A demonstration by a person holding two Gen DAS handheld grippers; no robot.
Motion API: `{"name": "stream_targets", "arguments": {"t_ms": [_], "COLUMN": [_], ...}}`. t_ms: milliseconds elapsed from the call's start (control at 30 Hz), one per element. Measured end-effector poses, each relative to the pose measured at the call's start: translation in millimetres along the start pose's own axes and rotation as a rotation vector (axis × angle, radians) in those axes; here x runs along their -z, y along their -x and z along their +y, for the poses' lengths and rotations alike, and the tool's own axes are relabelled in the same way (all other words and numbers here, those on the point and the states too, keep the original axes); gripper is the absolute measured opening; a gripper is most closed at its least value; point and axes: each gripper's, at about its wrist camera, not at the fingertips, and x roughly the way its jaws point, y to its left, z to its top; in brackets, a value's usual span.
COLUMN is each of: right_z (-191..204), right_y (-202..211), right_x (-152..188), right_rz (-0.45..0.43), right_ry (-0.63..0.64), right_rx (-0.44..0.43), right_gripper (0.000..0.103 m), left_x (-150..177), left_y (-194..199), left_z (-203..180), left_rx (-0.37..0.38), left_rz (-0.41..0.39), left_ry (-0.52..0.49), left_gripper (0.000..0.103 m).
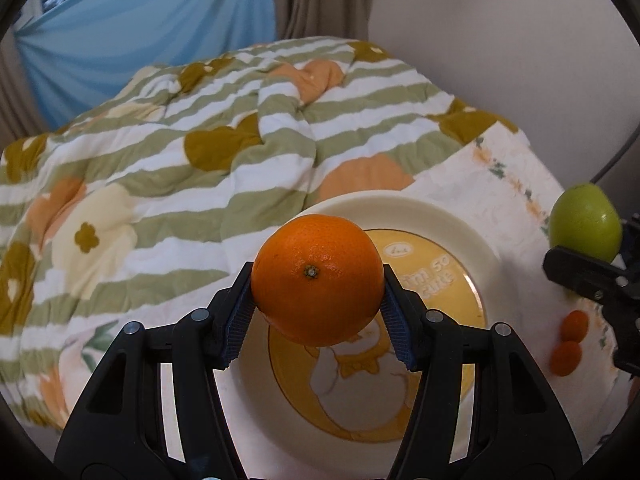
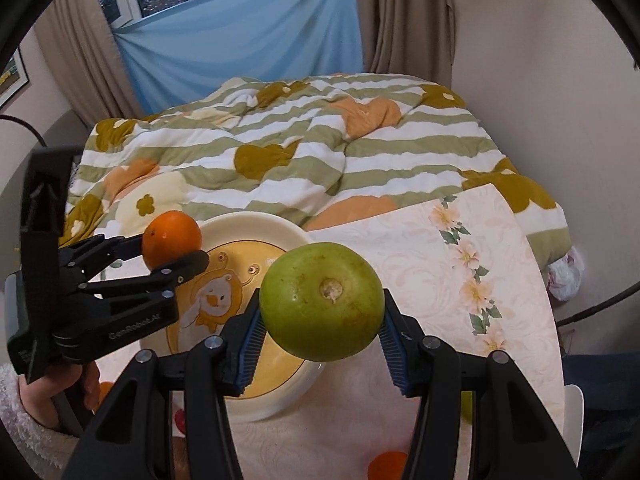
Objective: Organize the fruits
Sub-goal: 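Carry the orange with the left tool while the right tool carries the green apple toward the bowl, then release the orange into the bowl with the left tool while the right tool releases the green apple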
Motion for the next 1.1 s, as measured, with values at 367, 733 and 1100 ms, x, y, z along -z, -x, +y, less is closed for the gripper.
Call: {"name": "stream_targets", "arguments": {"t_ms": [367,733,1100], "right_z": [-4.7,-12.1,3.2], "right_y": [-3.3,5.2,0.1], "right_x": [4.5,0.4,-17.6], "right_rz": [0.006,-0.012,-0.021], "right_ry": [-0.051,-0.052,0.082], "right_rx": [0.025,0.005,-0.070], "right_gripper": [0.049,0.049,0.049], "left_x": [-2.2,-8.7,6.8], "left_y": [-29.2,8.3,57.7], "left_z": [-9.1,-10.0,27.0], "left_rx": [-0.004,-0.027,-0.112], "left_rz": [0.051,-0.042,-0.056], "left_ry": [-0.084,-0.063,0.096], "left_gripper": [0.066,0.103,0.103]}}
